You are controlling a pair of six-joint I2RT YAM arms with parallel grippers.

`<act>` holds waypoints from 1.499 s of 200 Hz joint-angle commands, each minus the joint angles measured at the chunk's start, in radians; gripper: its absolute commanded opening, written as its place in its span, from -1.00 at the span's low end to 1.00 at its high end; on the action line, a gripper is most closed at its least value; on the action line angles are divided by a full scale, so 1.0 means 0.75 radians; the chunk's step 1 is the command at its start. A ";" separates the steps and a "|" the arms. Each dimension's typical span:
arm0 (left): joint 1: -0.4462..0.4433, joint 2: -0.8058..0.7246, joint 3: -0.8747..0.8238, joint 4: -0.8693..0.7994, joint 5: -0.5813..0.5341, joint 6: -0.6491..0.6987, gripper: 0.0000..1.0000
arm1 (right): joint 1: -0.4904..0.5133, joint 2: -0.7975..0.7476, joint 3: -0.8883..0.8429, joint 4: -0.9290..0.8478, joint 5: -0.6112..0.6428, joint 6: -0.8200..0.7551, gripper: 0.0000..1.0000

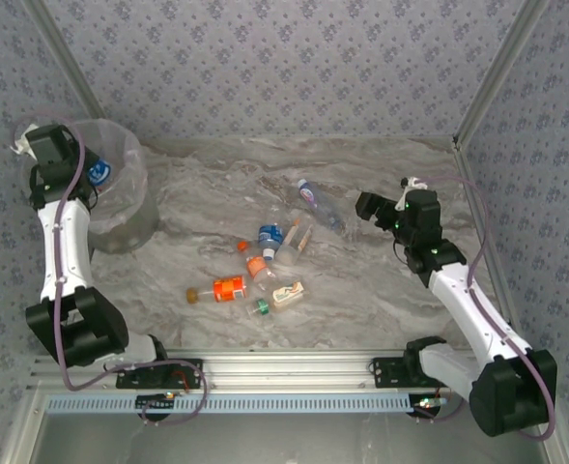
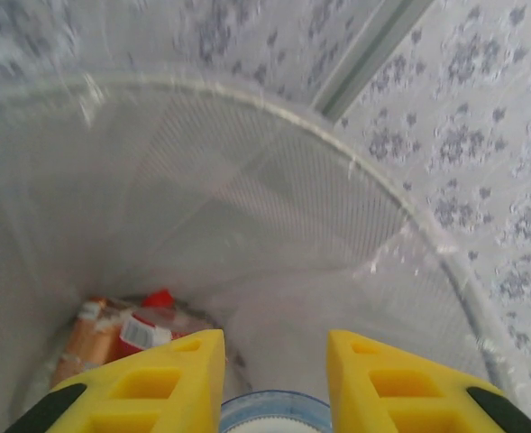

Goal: Put the plastic bottles in the bin

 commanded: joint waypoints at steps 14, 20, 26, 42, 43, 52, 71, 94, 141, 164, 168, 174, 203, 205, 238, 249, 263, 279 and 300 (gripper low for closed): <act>0.003 0.009 -0.005 0.010 0.126 -0.058 0.31 | 0.046 0.051 0.096 -0.057 0.002 -0.072 1.00; 0.003 0.004 -0.010 0.020 0.136 -0.064 0.47 | 0.053 0.060 0.103 -0.062 0.007 -0.078 1.00; 0.003 -0.002 -0.012 0.027 0.142 -0.068 0.58 | 0.060 0.069 0.108 -0.067 0.015 -0.082 1.00; 0.003 -0.021 -0.011 0.031 0.158 -0.064 0.75 | 0.073 0.090 0.116 -0.071 0.029 -0.087 1.00; 0.003 -0.022 -0.011 0.030 0.159 -0.063 0.76 | 0.073 0.091 0.116 -0.072 0.029 -0.087 1.00; 0.003 -0.031 -0.004 0.024 0.176 -0.059 0.81 | 0.081 0.103 0.120 -0.075 0.033 -0.086 1.00; 0.001 -0.067 0.002 0.008 0.226 -0.055 0.91 | 0.091 0.135 0.133 -0.087 0.043 -0.095 1.00; -0.014 -0.130 -0.008 0.007 0.248 -0.040 0.99 | 0.100 0.195 0.165 -0.132 0.051 -0.109 1.00; -0.082 -0.250 -0.015 -0.028 0.375 0.003 0.99 | 0.126 0.328 0.218 -0.175 0.045 -0.150 1.00; -0.128 -0.292 -0.045 -0.044 0.456 0.006 0.99 | 0.129 0.387 0.234 -0.182 0.063 -0.158 1.00; -0.133 -0.298 -0.052 -0.046 0.471 0.005 0.99 | 0.128 0.395 0.235 -0.181 0.061 -0.160 1.00; -0.145 -0.306 -0.060 -0.050 0.496 0.007 0.99 | 0.129 0.408 0.238 -0.181 0.064 -0.161 1.00; -0.178 -0.368 -0.117 -0.019 0.656 0.015 0.99 | 0.129 0.462 0.257 -0.194 0.051 -0.211 0.99; -0.179 -0.372 -0.122 -0.014 0.669 0.017 0.99 | 0.129 0.467 0.260 -0.199 0.049 -0.219 0.99; -0.217 -0.455 -0.188 0.032 0.806 0.058 0.99 | 0.121 0.550 0.315 -0.247 0.018 -0.333 1.00; -0.234 -0.486 -0.210 0.029 0.806 0.088 0.99 | 0.112 0.573 0.323 -0.237 -0.004 -0.356 1.00; -0.244 -0.522 -0.237 0.033 0.798 0.127 0.99 | 0.100 0.607 0.337 -0.234 0.008 -0.362 1.00; -0.243 -0.551 -0.265 0.030 0.774 0.155 0.99 | 0.071 0.660 0.378 -0.265 -0.076 -0.387 1.00; -0.244 -0.568 -0.284 0.012 0.746 0.180 0.99 | 0.058 0.752 0.463 -0.343 -0.092 -0.408 1.00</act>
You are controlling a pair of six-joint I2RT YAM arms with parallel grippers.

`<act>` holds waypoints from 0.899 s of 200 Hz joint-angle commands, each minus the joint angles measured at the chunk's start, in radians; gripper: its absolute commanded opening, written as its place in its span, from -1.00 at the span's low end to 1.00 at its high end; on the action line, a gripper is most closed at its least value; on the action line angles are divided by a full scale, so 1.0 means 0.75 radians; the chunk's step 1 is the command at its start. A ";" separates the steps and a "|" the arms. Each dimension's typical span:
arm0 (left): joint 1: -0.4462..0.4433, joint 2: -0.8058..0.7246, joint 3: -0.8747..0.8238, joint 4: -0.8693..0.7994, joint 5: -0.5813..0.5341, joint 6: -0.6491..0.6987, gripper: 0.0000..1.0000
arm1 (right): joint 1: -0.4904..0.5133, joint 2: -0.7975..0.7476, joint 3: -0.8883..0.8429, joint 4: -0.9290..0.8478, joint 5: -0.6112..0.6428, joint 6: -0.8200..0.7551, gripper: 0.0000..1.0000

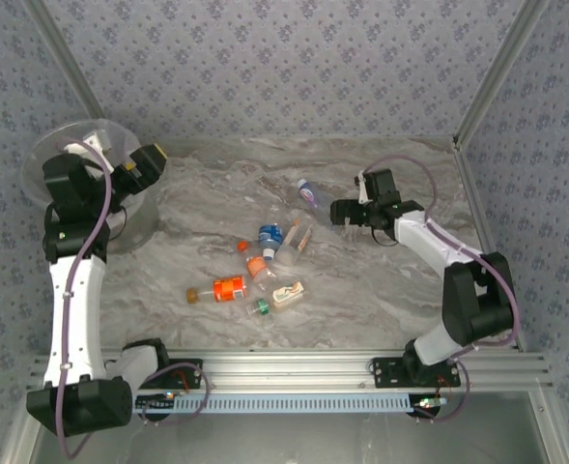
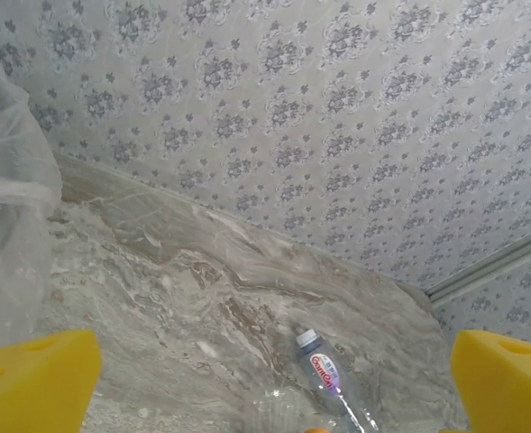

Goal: Put the plastic bottles in the bin

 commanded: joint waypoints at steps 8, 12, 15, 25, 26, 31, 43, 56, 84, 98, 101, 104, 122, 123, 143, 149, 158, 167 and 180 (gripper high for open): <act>-0.001 -0.028 -0.025 0.002 -0.003 0.078 0.98 | -0.021 0.124 0.128 -0.112 -0.071 -0.085 1.00; -0.001 -0.028 -0.027 -0.002 -0.006 0.081 0.99 | -0.021 0.141 0.139 -0.118 -0.073 -0.098 1.00; -0.001 -0.026 -0.027 -0.004 -0.008 0.083 0.99 | -0.021 0.153 0.148 -0.125 -0.074 -0.105 1.00; 0.000 -0.023 -0.031 -0.012 -0.016 0.085 0.99 | -0.019 0.196 0.186 -0.157 -0.080 -0.136 1.00; 0.000 -0.023 -0.032 -0.012 -0.017 0.085 0.99 | -0.019 0.199 0.188 -0.163 -0.080 -0.138 1.00; 0.001 -0.021 -0.032 -0.015 -0.019 0.085 0.99 | -0.019 0.226 0.226 -0.186 -0.084 -0.154 1.00; -0.001 -0.014 -0.034 -0.019 -0.023 0.087 0.99 | -0.019 0.280 0.292 -0.243 -0.098 -0.187 0.98; 0.000 -0.010 -0.036 -0.021 -0.025 0.088 0.99 | -0.020 0.331 0.343 -0.286 -0.138 -0.214 0.87; -0.001 0.000 -0.045 -0.018 -0.032 0.081 0.99 | -0.018 0.444 0.450 -0.353 -0.230 -0.240 0.66; -0.001 0.007 -0.045 -0.017 -0.033 0.077 0.99 | -0.019 0.510 0.504 -0.389 -0.256 -0.230 0.60; 0.000 0.009 -0.046 -0.016 -0.034 0.075 0.99 | -0.017 0.522 0.515 -0.395 -0.258 -0.228 0.59; -0.001 0.009 -0.046 -0.017 -0.033 0.074 0.99 | -0.016 0.534 0.525 -0.402 -0.260 -0.225 0.59; 0.000 0.013 -0.048 -0.010 -0.041 0.068 0.99 | -0.008 0.595 0.564 -0.421 -0.276 -0.208 0.57; 0.000 0.013 -0.047 -0.011 -0.041 0.067 0.99 | -0.009 0.596 0.566 -0.421 -0.279 -0.206 0.57; 0.000 0.015 -0.051 -0.001 -0.044 0.059 0.99 | 0.004 0.645 0.595 -0.420 -0.296 -0.193 0.56; -0.001 0.016 -0.054 0.004 -0.044 0.056 0.99 | 0.007 0.657 0.605 -0.423 -0.292 -0.189 0.56; 0.000 0.019 -0.055 0.006 -0.044 0.054 0.99 | 0.013 0.673 0.618 -0.423 -0.275 -0.181 0.56; 0.001 0.019 -0.057 0.008 -0.043 0.051 0.99 | 0.021 0.687 0.629 -0.424 -0.262 -0.180 0.56; -0.001 0.021 -0.063 0.012 -0.043 0.049 0.99 | 0.031 0.704 0.643 -0.423 -0.240 -0.182 0.56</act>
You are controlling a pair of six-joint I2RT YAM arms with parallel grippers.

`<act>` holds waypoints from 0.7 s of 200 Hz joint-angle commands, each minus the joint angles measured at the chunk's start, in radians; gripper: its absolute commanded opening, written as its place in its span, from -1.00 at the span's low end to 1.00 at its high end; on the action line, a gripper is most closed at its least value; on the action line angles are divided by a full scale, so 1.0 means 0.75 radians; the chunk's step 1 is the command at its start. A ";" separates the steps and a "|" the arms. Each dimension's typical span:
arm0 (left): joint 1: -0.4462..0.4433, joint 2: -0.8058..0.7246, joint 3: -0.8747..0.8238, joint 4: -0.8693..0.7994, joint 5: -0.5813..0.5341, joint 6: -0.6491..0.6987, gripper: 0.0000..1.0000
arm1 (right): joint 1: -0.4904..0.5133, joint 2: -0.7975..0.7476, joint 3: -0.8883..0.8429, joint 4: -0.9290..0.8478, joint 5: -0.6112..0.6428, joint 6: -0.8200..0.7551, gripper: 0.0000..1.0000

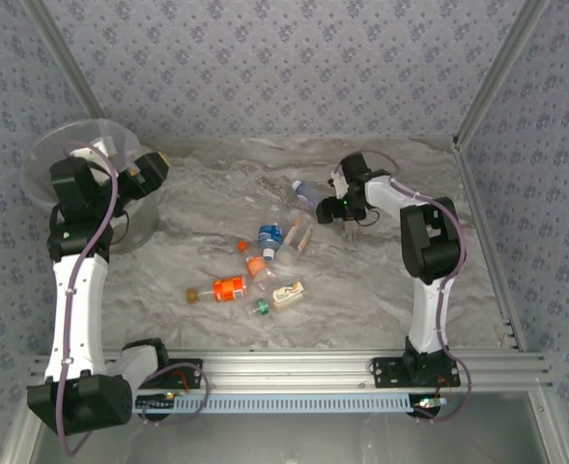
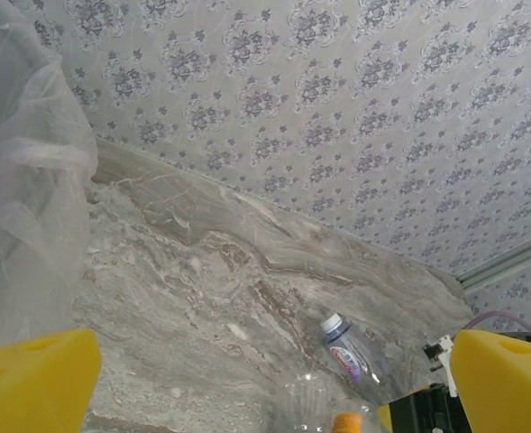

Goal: Put the plastic bottles in the bin

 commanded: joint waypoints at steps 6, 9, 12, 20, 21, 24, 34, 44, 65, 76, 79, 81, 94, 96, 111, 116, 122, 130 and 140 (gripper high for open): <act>0.000 0.000 -0.011 0.038 -0.002 -0.006 0.99 | 0.028 0.043 0.072 -0.050 0.020 0.008 0.56; 0.000 0.001 -0.011 0.037 0.000 -0.006 0.99 | 0.031 0.047 0.076 -0.050 0.028 0.003 0.57; 0.000 0.001 -0.013 0.037 -0.001 -0.007 0.99 | 0.034 0.051 0.079 -0.050 0.035 -0.002 0.57; 0.001 0.001 -0.016 0.040 0.001 -0.008 0.99 | 0.043 0.064 0.094 -0.080 0.060 -0.016 0.58; 0.001 0.001 -0.017 0.040 0.001 -0.008 0.99 | 0.044 0.065 0.096 -0.084 0.061 -0.017 0.58; -0.001 0.001 -0.018 0.041 0.001 -0.008 0.99 | 0.048 0.071 0.102 -0.090 0.067 -0.024 0.58; 0.000 0.001 -0.021 0.041 0.001 -0.008 0.99 | 0.056 0.087 0.118 -0.101 0.080 -0.045 0.59; -0.001 0.000 -0.023 0.041 0.003 -0.008 0.99 | 0.059 0.103 0.129 -0.107 0.083 -0.058 0.58; -0.001 -0.003 -0.022 0.037 0.003 -0.003 0.99 | 0.063 0.116 0.136 -0.099 0.112 -0.061 0.46; 0.000 -0.001 -0.024 0.031 0.001 0.000 0.99 | 0.063 0.115 0.133 -0.096 0.123 -0.061 0.40; 0.000 -0.004 -0.022 0.031 0.001 0.001 0.99 | 0.064 0.113 0.133 -0.094 0.123 -0.061 0.38; 0.000 -0.005 -0.022 0.030 0.001 0.002 0.99 | 0.065 0.111 0.133 -0.093 0.125 -0.061 0.37; 0.001 -0.007 -0.025 0.029 -0.001 0.004 0.99 | 0.066 0.100 0.124 -0.086 0.133 -0.061 0.31; 0.001 -0.007 -0.024 0.029 -0.001 0.004 0.99 | 0.067 0.097 0.123 -0.084 0.136 -0.062 0.31; 0.001 -0.007 -0.026 0.026 -0.001 0.005 0.99 | 0.070 0.077 0.112 -0.078 0.149 -0.060 0.26; 0.001 -0.008 -0.027 0.026 0.000 0.004 0.99 | 0.070 0.070 0.112 -0.079 0.153 -0.057 0.23; -0.001 -0.009 -0.027 0.026 0.001 0.005 0.99 | 0.071 0.064 0.109 -0.083 0.154 -0.055 0.21; 0.001 -0.009 -0.027 0.027 0.004 0.003 0.99 | 0.071 0.050 0.101 -0.079 0.159 -0.049 0.19; 0.000 -0.009 -0.027 0.027 0.007 0.002 0.99 | 0.071 0.028 0.087 -0.069 0.163 -0.045 0.17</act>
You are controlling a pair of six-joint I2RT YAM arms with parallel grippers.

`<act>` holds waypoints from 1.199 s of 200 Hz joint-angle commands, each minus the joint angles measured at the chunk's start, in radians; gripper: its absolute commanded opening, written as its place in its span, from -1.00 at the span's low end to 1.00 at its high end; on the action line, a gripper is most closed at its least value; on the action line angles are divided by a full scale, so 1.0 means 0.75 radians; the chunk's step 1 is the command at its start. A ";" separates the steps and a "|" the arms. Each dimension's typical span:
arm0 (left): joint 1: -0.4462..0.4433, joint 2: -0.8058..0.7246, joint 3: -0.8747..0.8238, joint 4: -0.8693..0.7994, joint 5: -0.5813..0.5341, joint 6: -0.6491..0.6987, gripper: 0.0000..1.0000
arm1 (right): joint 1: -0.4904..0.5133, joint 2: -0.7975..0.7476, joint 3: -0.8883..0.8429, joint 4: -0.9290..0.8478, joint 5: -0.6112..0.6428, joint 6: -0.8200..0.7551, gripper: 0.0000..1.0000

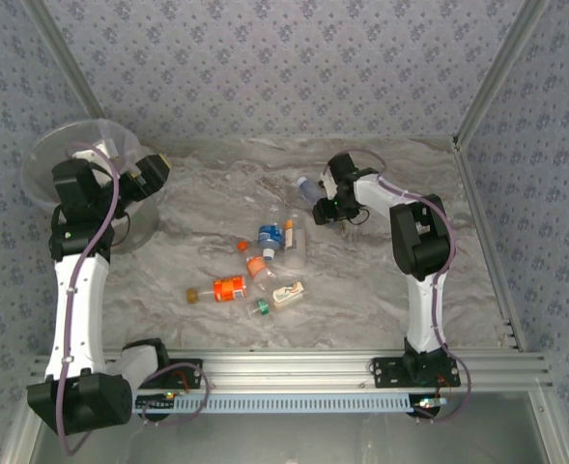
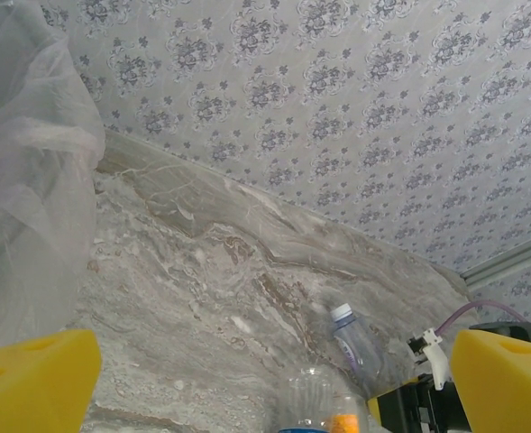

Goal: Put the plastic bottles in the bin

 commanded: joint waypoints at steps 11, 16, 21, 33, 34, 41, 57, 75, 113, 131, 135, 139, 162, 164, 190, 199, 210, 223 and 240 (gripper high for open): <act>0.000 -0.010 -0.004 0.027 0.007 0.000 0.99 | 0.009 -0.075 -0.032 -0.014 0.043 0.008 0.16; 0.001 -0.010 -0.005 0.026 0.008 -0.001 0.99 | 0.010 -0.084 -0.041 -0.013 0.046 0.012 0.15; 0.001 -0.010 -0.006 0.027 0.009 -0.003 0.99 | 0.010 -0.096 -0.048 -0.013 0.050 0.016 0.14; 0.000 -0.008 -0.005 0.030 0.011 -0.008 0.99 | 0.010 -0.120 -0.065 0.020 0.064 0.029 0.12; 0.001 -0.008 -0.005 0.030 0.011 -0.008 0.99 | 0.009 -0.122 -0.067 0.022 0.066 0.030 0.12; -0.001 -0.007 -0.007 0.035 0.015 -0.014 0.99 | 0.010 -0.138 -0.081 0.035 0.078 0.042 0.09; 0.001 0.000 -0.007 0.047 0.032 -0.028 0.99 | 0.011 -0.203 -0.136 0.089 0.119 0.073 0.04; -0.004 0.015 0.001 0.055 0.060 -0.046 0.99 | 0.012 -0.297 -0.225 0.180 0.144 0.110 0.00; -0.064 0.038 0.003 0.096 0.077 -0.084 0.99 | 0.015 -0.487 -0.386 0.340 0.171 0.218 -0.02; -0.133 0.056 0.009 0.119 0.069 -0.091 0.99 | 0.023 -0.569 -0.455 0.417 0.149 0.266 -0.04; -0.151 0.061 0.014 0.123 0.067 -0.089 0.99 | 0.025 -0.594 -0.465 0.443 0.137 0.277 -0.04; -0.165 0.069 0.018 0.124 0.063 -0.089 0.99 | 0.028 -0.609 -0.488 0.460 0.130 0.283 -0.04; -0.256 0.113 0.045 0.126 0.047 -0.087 0.99 | 0.047 -0.715 -0.602 0.601 0.091 0.317 -0.04; -0.262 0.117 0.046 0.127 0.046 -0.088 0.98 | 0.047 -0.726 -0.610 0.614 0.088 0.319 -0.04; -0.355 0.171 0.056 0.156 0.042 -0.099 0.99 | 0.080 -0.808 -0.656 0.711 0.011 0.322 -0.03; -0.386 0.192 0.064 0.166 0.043 -0.101 0.99 | 0.097 -0.824 -0.659 0.727 -0.020 0.317 -0.03; -0.422 0.221 0.083 0.175 0.063 -0.094 0.99 | 0.118 -0.837 -0.658 0.749 -0.043 0.315 -0.02; -0.468 0.261 0.114 0.186 0.103 -0.074 0.99 | 0.144 -0.848 -0.652 0.766 -0.074 0.314 -0.02; -0.530 0.310 0.158 0.194 0.124 -0.054 0.99 | 0.179 -0.855 -0.645 0.793 -0.111 0.316 -0.01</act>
